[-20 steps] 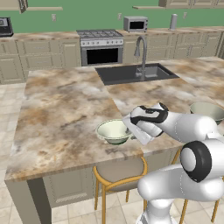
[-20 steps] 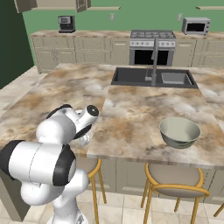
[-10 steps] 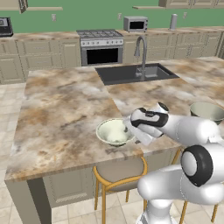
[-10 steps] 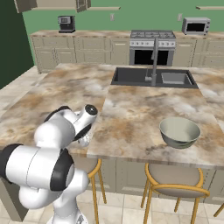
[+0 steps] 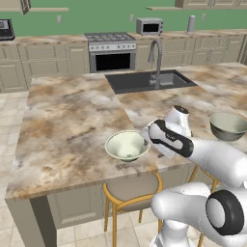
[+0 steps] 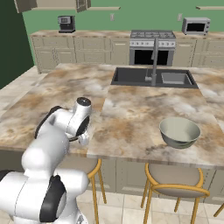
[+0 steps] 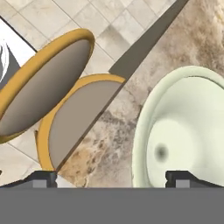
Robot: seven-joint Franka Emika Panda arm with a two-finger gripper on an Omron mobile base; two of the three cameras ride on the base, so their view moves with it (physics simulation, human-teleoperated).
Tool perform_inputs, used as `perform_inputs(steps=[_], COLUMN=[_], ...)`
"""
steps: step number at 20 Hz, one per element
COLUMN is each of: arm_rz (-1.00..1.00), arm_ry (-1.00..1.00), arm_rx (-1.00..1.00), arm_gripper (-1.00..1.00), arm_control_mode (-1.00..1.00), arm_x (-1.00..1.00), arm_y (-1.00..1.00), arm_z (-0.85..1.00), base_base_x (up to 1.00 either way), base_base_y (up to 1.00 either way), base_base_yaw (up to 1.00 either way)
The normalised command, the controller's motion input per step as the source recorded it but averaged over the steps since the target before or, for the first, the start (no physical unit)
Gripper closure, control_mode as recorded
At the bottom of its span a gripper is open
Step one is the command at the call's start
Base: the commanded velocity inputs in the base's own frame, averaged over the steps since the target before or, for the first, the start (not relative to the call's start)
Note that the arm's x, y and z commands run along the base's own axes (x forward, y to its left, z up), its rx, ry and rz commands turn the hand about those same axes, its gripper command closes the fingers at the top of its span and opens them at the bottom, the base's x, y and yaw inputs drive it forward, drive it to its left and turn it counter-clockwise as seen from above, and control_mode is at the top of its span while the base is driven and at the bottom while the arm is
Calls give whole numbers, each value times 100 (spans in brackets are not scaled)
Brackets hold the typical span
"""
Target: Pick up the bowls from the cabinet and place each bowl in front of a stool on the dining counter.
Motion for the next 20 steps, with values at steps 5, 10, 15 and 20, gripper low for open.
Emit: perform_inputs(steps=[5,10,15,20], arm_rz=[0,18,48,44], arm_ry=[8,2,-1,1], arm_rx=[-3,-34,-47,-5], arm_gripper=[-100,-100,-100,-100], arm_control_mode=[-100,-100,-100,-100], arm_x=[-41,-75,-88,-59], arm_y=[-18,-30,-5,-20], arm_z=[86,65,58,-3], base_base_x=[0,0,0,0], base_base_y=[0,0,0,0], base_base_yaw=[0,0,0,0])
